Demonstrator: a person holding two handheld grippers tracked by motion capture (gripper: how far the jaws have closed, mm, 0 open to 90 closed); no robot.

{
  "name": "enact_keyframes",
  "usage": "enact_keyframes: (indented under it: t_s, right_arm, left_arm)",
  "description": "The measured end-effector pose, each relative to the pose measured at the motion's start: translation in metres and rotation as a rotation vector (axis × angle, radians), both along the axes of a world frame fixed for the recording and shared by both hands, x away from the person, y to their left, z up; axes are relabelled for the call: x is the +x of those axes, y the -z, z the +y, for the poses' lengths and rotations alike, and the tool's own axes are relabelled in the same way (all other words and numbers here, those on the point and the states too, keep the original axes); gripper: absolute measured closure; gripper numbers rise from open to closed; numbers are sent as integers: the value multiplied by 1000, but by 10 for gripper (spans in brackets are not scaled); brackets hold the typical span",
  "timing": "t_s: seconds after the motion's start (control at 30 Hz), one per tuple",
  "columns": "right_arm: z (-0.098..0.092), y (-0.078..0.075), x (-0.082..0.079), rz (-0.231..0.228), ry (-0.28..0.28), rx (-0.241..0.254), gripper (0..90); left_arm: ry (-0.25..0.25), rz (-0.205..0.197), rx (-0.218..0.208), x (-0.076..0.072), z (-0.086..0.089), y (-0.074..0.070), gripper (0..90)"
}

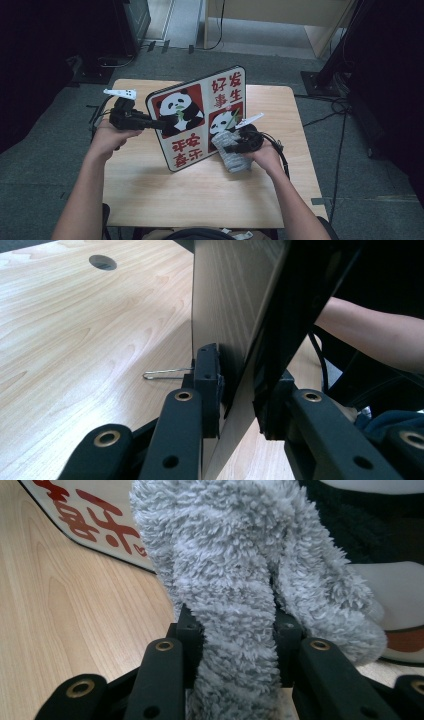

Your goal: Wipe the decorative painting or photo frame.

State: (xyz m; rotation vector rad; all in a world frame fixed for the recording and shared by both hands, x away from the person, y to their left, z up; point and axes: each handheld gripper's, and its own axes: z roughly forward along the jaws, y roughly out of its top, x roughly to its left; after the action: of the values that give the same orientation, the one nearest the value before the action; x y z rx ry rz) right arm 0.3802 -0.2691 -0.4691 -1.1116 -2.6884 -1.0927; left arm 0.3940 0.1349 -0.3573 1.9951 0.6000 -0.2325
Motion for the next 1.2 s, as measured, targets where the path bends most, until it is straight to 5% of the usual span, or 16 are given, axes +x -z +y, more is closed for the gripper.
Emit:
enact_keyframes:
  t_s: [0.27, 1.0, 1.2]
  right_arm:
    - [-1, -10, 0, 9, -10, -10, 687]
    - [3, -79, 1, -72, 20, 37, 688]
    - [8, -95, 4, -84, 8, 13, 688]
  left_arm:
    - [-3, 0, 8, 0, 0, -1, 755]
    - [-11, 3, 11, -1, 0, -1, 755]
    - [-13, 6, 6, -1, 0, -1, 755]
